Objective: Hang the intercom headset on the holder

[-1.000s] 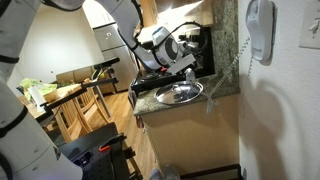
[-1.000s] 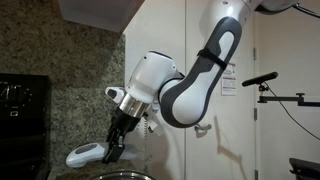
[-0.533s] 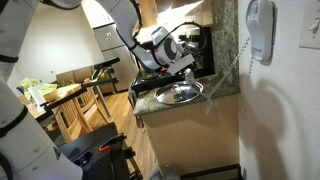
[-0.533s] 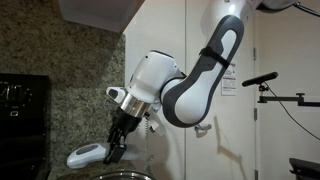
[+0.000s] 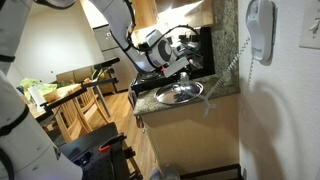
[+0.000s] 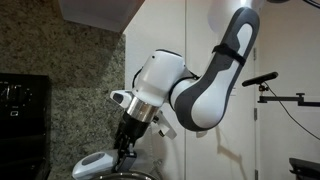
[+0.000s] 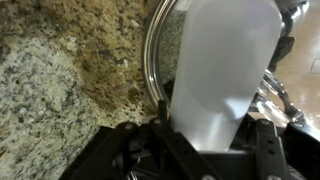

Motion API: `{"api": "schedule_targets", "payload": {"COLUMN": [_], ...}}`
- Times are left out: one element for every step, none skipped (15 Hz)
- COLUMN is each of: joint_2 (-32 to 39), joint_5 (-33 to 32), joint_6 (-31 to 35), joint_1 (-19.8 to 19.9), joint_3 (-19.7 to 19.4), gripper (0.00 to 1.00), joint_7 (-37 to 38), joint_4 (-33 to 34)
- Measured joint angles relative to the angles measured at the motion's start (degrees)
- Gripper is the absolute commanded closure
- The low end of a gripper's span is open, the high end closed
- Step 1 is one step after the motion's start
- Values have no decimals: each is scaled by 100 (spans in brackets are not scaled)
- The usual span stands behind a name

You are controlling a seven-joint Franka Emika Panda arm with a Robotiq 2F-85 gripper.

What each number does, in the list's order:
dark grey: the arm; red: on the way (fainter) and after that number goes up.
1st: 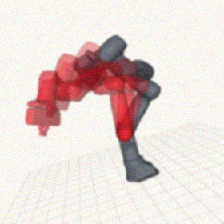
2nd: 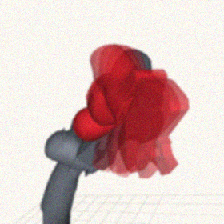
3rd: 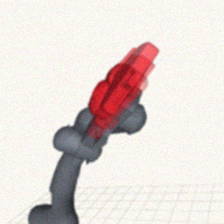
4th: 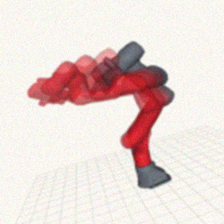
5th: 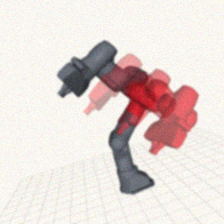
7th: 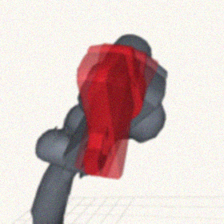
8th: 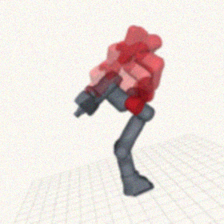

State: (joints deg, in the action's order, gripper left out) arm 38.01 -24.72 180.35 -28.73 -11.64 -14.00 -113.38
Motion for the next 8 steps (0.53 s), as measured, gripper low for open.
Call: {"api": "schedule_targets", "payload": {"joint_2": [-97,-201,-306,-408,-516,-611,-699,-775], "joint_5": [0,0,0,0,0,0,0,0], "joint_6": [45,108,193,274,378,497,644,808], "joint_1": [-228,-474,-738,-1011,-1318,-1617,-1932,-2254], "joint_3": [-193,-405,-636,-885,-1171,-1458,-1770,-2095], "gripper": [66,66,66,66,66,66,66,66], "joint_7": [71,123,204,254,317,340,381,428], "joint_4": [-170,-357,-546,-732,-937,-1130,-1326,-1525]}}
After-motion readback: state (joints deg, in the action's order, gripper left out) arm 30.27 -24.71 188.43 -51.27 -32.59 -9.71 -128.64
